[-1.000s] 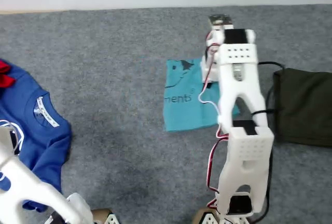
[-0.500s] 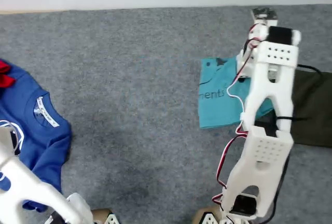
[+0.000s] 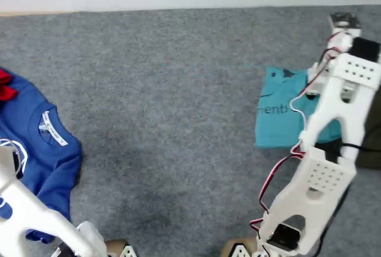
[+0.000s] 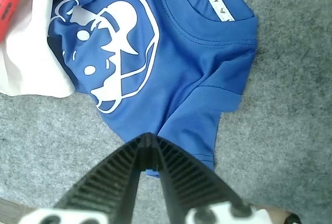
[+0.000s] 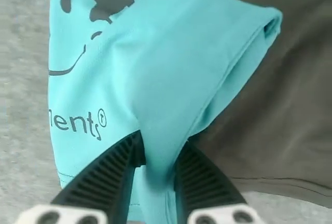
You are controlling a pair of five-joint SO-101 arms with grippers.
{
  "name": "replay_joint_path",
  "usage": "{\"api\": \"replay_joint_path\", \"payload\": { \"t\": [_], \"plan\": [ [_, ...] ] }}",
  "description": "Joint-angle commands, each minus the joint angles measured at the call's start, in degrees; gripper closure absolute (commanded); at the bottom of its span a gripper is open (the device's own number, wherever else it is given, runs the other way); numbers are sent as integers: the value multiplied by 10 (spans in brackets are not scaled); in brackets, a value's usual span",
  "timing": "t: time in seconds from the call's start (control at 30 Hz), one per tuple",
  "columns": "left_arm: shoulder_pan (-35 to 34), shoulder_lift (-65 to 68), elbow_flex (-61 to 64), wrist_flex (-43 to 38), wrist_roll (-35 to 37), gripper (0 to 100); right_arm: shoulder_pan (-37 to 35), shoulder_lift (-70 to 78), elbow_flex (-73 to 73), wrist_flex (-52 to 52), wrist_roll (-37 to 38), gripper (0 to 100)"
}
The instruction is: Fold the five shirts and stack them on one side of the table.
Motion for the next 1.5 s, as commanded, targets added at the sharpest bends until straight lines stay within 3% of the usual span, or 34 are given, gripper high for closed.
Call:
{"api": "replay_joint_path", "payload": {
  "t": [0.0, 0.5, 0.97, 1.03, 1.2, 1.47],
  "plan": [
    [3, -17, -3, 4, -4, 996, 44, -50, -51, 11, 15, 988],
    [3, -17, -3, 16, -4, 996, 157, -43, -49, -122, 93, 988],
    [3, -17, -3, 16, -4, 996, 212, 79, -53, -187, 124, 983],
    [3, -17, -3, 16, -4, 996, 218, 99, -53, -204, 138, 958],
    [3, -17, -3, 16, -4, 996, 231, 110, -54, -208, 149, 782],
    [3, -17, -3, 16, -23, 996, 215, 50, -108, -159, 117, 773]
  ]
}}
